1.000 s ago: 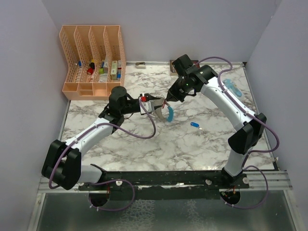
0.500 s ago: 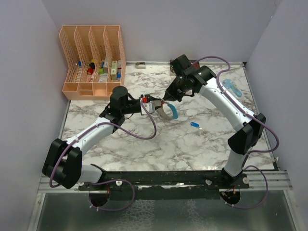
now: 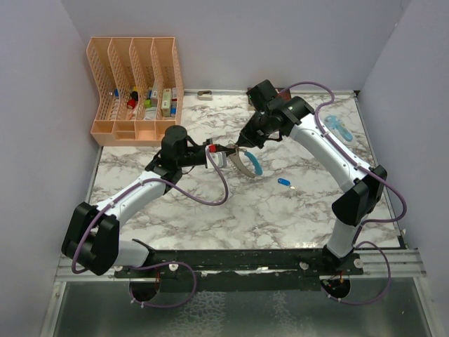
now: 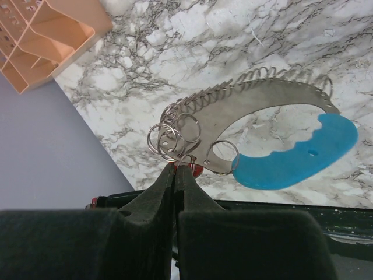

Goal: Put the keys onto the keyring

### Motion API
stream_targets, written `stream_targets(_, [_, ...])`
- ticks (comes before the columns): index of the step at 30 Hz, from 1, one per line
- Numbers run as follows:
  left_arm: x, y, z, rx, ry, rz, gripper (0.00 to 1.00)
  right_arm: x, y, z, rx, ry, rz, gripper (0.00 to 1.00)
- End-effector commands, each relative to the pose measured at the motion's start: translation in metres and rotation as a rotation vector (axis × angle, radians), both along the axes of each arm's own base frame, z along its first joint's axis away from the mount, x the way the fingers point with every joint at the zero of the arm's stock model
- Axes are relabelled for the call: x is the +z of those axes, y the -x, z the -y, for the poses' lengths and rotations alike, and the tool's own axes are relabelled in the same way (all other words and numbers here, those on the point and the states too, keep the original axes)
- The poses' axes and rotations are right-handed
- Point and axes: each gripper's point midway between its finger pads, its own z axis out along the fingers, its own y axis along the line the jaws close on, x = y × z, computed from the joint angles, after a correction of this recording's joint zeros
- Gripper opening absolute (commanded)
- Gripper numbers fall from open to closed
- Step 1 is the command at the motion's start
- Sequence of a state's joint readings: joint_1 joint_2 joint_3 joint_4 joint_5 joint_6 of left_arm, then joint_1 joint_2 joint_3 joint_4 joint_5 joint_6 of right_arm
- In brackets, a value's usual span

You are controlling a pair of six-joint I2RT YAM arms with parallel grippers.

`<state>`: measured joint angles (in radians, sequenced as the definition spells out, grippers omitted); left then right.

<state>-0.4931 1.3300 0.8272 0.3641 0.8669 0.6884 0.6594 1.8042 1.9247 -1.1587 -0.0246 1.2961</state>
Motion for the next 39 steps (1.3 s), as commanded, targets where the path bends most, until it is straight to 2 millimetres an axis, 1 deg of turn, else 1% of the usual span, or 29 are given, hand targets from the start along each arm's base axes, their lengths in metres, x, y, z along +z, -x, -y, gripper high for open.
stream_targets(1, [0.006,0.005,0.001,-0.031,-0.023,0.050,0.00,0.031,0.004,-0.013,0.031,-0.104,0.054,0.01])
stream_targets(7, [0.000,0.002,-0.001,-0.029,-0.063,0.098,0.00,0.029,0.009,-0.023,0.066,-0.150,0.028,0.01])
stream_targets(14, [0.000,-0.007,-0.006,0.011,-0.098,0.168,0.00,0.028,0.011,-0.024,0.071,-0.158,0.016,0.01])
stream_targets(19, [0.001,-0.012,-0.008,0.037,-0.112,0.195,0.00,0.022,0.014,-0.025,0.066,-0.161,-0.005,0.01])
stream_targets(20, [0.001,-0.013,-0.009,0.043,-0.112,0.191,0.01,0.021,0.014,-0.024,0.064,-0.162,-0.007,0.01])
stream_targets(24, [0.004,-0.013,-0.011,0.064,-0.105,0.162,0.13,0.022,0.013,-0.021,0.041,-0.155,0.001,0.01])
stream_targets(29, [0.003,-0.009,-0.011,0.070,-0.088,0.108,0.22,0.024,0.012,-0.017,0.013,-0.150,0.005,0.01])
stream_targets(32, [0.002,-0.009,-0.010,0.077,-0.080,0.090,0.23,0.023,0.013,-0.017,0.008,-0.152,-0.004,0.01])
stream_targets(36, [0.004,-0.015,-0.011,0.113,-0.075,0.086,0.24,0.022,0.015,-0.018,0.005,-0.161,-0.017,0.01])
stream_targets(39, [0.007,-0.016,-0.011,0.120,-0.067,0.086,0.24,0.022,0.016,-0.020,0.004,-0.179,-0.026,0.01])
